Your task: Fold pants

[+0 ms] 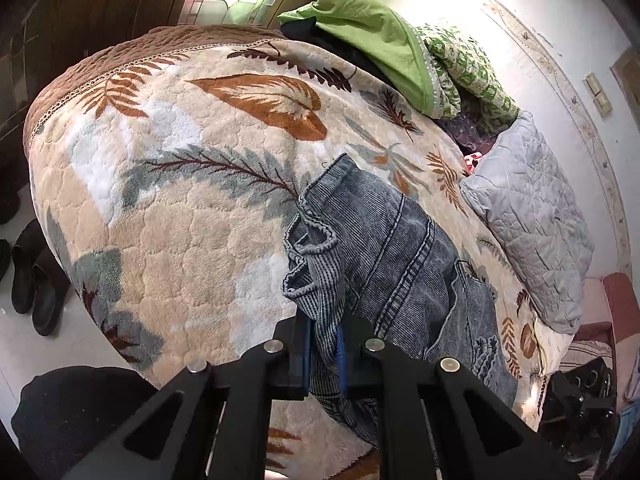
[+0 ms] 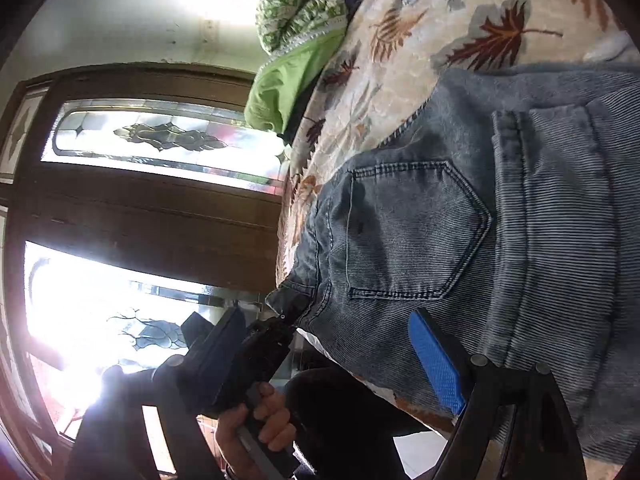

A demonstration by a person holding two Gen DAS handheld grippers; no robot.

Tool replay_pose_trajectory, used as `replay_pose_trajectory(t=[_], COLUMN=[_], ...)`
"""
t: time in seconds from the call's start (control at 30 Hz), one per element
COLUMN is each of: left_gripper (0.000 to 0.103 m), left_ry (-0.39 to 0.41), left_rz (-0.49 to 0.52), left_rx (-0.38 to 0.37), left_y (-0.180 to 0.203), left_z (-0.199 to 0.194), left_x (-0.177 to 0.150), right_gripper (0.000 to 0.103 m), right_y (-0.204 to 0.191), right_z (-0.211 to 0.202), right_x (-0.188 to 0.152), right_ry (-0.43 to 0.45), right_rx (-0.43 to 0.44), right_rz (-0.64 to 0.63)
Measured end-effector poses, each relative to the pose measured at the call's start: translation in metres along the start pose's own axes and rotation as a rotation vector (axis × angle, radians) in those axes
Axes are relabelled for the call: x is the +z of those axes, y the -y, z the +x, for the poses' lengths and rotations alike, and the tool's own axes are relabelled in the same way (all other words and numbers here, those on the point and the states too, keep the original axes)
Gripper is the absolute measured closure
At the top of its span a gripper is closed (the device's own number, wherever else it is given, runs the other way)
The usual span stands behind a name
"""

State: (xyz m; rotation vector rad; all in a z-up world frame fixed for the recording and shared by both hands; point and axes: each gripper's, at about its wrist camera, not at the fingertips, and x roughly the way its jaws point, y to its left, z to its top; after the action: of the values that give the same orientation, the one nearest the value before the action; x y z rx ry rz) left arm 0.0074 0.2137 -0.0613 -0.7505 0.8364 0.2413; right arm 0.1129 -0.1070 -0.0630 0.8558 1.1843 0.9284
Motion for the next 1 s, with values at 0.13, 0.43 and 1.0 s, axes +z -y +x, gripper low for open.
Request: replay_pose_trajectory(t=[0.13,0.43,1.0], left_gripper=[0.093,0.094,0.095], left_ry=[-0.01,0.093,0.133], left_rz=[0.008,0.193,0.881], left_rx=[0.001,-0.005,-0.185], left_y=[0.0,0.053,0.277], left_z=[0.002,-0.027,-0.053], left_x=[0.001,0.001,-0.155], right_gripper=[0.017,0.016,0.015], right_y=[0.017,0.001,0.101], right_z=[0.046,-0.043,-0.257], right_x=[0.016,-0.018,-0.088], right_ry=[-0.033,0.085,0.603], right_rx=[-0.191,-0.187,-0.134], right_rz=[0.079,-0.003,0.164])
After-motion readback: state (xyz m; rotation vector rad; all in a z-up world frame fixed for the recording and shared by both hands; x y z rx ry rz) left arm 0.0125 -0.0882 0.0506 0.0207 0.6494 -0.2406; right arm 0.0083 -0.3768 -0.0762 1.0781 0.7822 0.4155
